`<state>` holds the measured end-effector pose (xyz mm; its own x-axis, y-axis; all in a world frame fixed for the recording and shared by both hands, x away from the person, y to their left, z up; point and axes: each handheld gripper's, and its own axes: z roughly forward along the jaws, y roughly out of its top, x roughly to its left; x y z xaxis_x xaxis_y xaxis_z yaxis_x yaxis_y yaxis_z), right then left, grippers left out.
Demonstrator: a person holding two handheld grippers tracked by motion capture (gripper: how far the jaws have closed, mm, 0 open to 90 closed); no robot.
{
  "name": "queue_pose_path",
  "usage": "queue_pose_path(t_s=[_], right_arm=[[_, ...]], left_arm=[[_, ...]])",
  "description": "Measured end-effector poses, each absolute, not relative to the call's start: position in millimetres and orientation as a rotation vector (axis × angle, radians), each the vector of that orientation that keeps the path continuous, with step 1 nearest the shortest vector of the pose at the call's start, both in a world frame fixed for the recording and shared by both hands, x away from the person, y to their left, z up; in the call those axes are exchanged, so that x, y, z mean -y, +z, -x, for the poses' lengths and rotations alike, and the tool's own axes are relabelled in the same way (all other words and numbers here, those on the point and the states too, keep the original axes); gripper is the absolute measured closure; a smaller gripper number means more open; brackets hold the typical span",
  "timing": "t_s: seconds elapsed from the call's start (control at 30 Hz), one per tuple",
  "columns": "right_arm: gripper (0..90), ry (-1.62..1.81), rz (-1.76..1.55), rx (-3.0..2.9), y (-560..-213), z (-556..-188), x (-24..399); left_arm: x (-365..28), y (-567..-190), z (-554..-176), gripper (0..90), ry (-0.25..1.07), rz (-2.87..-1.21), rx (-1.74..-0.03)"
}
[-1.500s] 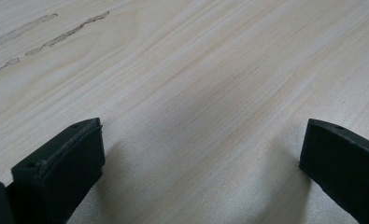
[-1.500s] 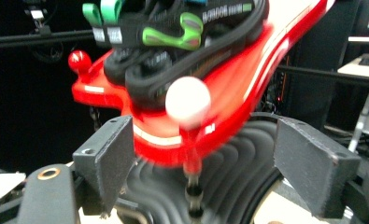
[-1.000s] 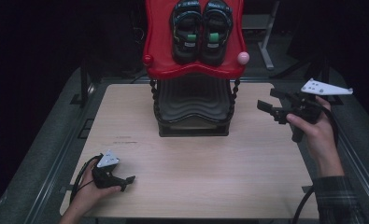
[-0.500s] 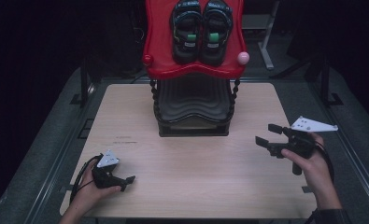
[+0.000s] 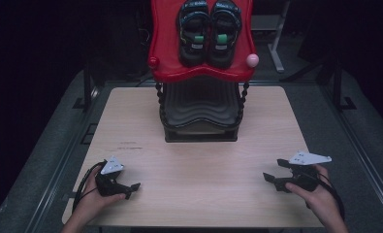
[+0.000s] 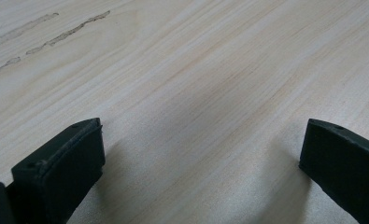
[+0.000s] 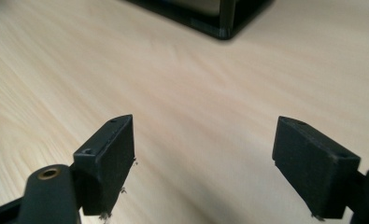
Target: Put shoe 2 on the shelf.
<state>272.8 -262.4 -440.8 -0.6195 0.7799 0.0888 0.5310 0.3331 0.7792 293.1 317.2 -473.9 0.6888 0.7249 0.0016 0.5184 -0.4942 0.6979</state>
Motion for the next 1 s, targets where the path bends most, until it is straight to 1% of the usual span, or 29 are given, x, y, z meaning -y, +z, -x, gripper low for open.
queue_pose_path(t_s=[0.4, 0.57, 0.6, 0.67, 0.77, 1.0], right_arm=[[20.4, 1.000, -1.255, -2.336, -473.7, -256.8, 272.8], [19.3, 0.997, -1.238, -2.324, -476.3, -252.6, 275.4], [16.7, 1.011, -1.220, -2.305, -479.1, -250.3, 275.8], [16.5, 1.009, -1.225, -2.304, -479.1, -249.8, 275.9], [13.3, 0.995, -1.250, -2.291, -479.3, -249.7, 276.3], [12.9, 0.978, -1.291, -2.256, -479.4, -250.6, 277.4]], left_arm=[[-317.2, -474.0, -292.9, 0.0, 0.388, -2.210, -0.946], [-317.3, -473.9, -292.7, 0.0, 0.387, -2.212, -0.947], [-317.3, -473.9, -292.7, 0.0, 0.387, -2.212, -0.946], [-317.4, -473.8, -292.6, 0.0, 0.387, -2.213, -0.946], [-317.4, -473.9, -292.5, 0.0, 0.387, -2.213, -0.946], [-317.4, -473.8, -292.0, 0.0, 0.387, -2.214, -0.946]])
